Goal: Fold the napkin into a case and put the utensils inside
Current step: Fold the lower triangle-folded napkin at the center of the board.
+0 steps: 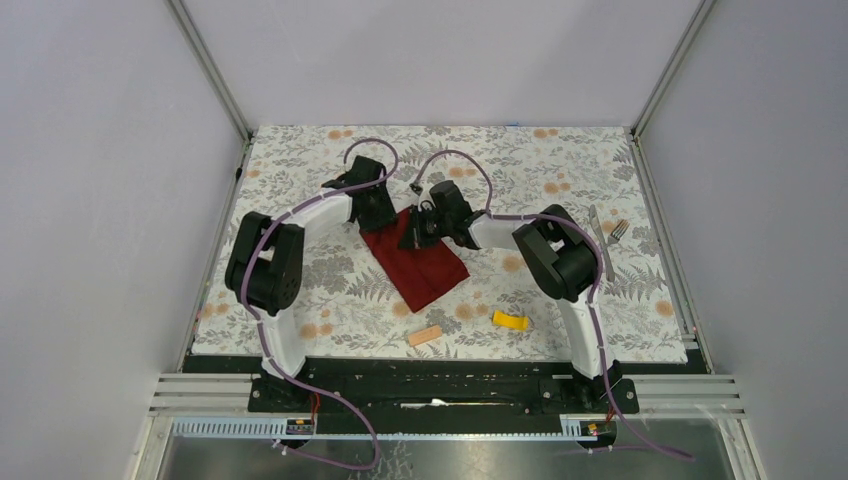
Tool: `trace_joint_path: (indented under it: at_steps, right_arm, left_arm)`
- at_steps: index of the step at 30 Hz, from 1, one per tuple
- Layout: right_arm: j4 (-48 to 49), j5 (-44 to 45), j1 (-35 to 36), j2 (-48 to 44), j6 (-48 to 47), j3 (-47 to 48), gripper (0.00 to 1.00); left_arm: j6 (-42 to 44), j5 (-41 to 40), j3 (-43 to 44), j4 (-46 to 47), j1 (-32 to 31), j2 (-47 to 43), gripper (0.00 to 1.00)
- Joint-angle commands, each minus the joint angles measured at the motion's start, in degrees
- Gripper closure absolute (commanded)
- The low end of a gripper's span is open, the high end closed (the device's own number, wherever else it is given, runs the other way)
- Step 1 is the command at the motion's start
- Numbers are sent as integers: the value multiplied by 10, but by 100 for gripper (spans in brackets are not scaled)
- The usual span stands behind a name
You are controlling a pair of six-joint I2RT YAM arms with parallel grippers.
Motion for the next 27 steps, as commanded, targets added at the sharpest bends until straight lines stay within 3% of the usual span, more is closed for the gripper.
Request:
trace_joint_path:
  at_steps: [1, 7, 9, 12, 16, 21, 27]
  right_arm:
    - [23, -14, -17, 2, 15, 7, 100]
    - [16, -26, -23, 0, 13, 12, 100]
    - [10, -31, -26, 4, 13, 21, 100]
    - [4, -32, -26, 7, 14, 26, 100]
    - [0, -32, -28, 11, 13, 31, 100]
    - [-4, -33, -30, 13, 11, 32, 100]
    - [-10, -35, -32, 11, 8, 38, 100]
  left_arm:
    - [34, 62, 4, 29, 25, -91, 42]
    - [36, 130, -58, 72, 88, -163, 41]
    - [19, 183, -85, 107, 115, -159, 53]
    - [-17, 275, -126, 188, 140, -137, 78]
    - [-47, 332, -149, 279, 141, -97, 91]
    - [-84, 364, -171, 380, 141, -56, 97]
    - [-111, 375, -180, 436, 141, -15, 99]
